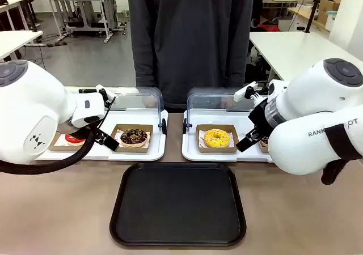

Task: Move the second donut from the left to the tray.
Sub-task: Pick up the Paper togo box containing the Donut indicated by the person and place it on the Handle tray.

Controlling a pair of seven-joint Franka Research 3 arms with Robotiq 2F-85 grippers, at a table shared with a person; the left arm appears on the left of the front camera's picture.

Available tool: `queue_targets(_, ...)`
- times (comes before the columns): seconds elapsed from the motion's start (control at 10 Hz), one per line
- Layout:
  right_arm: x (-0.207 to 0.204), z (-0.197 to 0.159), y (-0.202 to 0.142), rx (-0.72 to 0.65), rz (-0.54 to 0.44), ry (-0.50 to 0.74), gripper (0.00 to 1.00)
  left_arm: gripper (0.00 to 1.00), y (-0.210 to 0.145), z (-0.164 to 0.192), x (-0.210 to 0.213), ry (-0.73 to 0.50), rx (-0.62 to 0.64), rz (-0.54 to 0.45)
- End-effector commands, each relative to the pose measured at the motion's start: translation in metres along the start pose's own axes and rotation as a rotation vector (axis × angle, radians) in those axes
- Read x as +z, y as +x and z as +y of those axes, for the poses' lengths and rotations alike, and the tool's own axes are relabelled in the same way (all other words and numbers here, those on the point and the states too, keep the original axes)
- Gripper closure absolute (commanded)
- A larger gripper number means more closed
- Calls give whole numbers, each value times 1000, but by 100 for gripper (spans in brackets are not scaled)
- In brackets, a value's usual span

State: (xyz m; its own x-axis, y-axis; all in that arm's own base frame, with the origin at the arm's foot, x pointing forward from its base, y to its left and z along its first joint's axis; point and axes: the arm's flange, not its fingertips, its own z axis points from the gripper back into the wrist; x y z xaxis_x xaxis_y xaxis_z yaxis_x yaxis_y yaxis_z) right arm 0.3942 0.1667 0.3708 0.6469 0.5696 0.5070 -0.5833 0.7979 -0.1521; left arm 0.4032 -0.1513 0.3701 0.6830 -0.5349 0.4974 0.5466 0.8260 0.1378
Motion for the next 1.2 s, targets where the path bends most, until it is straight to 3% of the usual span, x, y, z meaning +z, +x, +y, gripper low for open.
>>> queue_targets(0.0, 0, 0, 0, 0, 0, 0, 0, 0, 0, 0, 0, 0, 0, 0)
queue_targets(0.9, 0, 0, 0, 1, 0, 0, 0, 0, 0, 0, 0, 0, 0, 0)
queue_targets(1.1, 43, -20, 25, -6, -40, 28, 0, 0, 19, 28, 45, -66, 21, -55)
